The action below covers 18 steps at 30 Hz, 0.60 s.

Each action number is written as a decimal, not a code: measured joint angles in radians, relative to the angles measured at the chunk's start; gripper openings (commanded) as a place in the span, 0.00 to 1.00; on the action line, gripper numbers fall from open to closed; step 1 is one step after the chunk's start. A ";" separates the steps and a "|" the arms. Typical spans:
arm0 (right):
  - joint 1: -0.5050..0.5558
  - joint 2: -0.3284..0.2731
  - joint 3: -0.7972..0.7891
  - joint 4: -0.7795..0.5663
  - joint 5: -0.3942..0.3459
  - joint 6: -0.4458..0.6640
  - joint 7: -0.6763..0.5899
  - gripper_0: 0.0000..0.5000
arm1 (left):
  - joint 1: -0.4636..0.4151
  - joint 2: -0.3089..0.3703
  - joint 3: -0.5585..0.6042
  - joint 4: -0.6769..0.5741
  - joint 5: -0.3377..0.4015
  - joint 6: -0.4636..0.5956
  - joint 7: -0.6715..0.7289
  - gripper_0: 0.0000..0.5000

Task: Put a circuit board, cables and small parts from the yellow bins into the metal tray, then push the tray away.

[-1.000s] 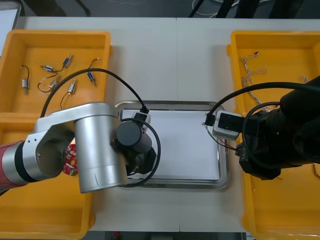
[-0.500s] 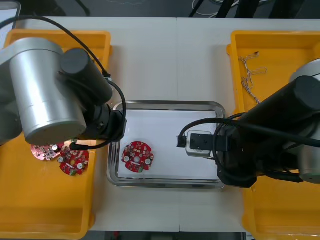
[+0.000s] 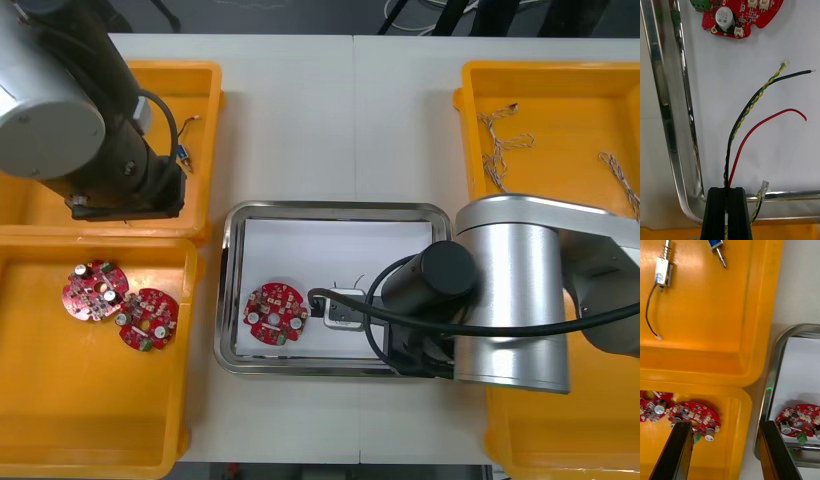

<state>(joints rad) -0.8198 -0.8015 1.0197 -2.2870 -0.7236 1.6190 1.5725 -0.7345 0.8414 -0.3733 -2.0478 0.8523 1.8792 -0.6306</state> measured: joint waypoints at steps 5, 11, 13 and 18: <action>-0.002 0.024 0.051 0.091 0.022 -0.059 0.000 0.00 | 0.000 0.000 0.076 0.079 0.000 0.020 -0.107 1.00; -0.002 0.045 0.083 0.176 0.026 -0.127 0.000 0.00 | 0.000 0.000 0.140 0.170 -0.024 0.011 -0.136 1.00; -0.002 0.050 0.090 0.197 0.026 -0.148 0.000 0.00 | 0.000 0.002 0.145 0.201 -0.034 -0.017 -0.136 1.00; -0.002 0.057 0.105 0.238 0.027 -0.198 0.000 0.00 | 0.000 0.014 0.145 0.283 -0.037 -0.096 -0.138 1.00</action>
<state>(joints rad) -0.8215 -0.7449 1.1246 -2.0486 -0.6971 1.4211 1.5725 -0.7345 0.8550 -0.2283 -1.7646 0.8150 1.7830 -0.7685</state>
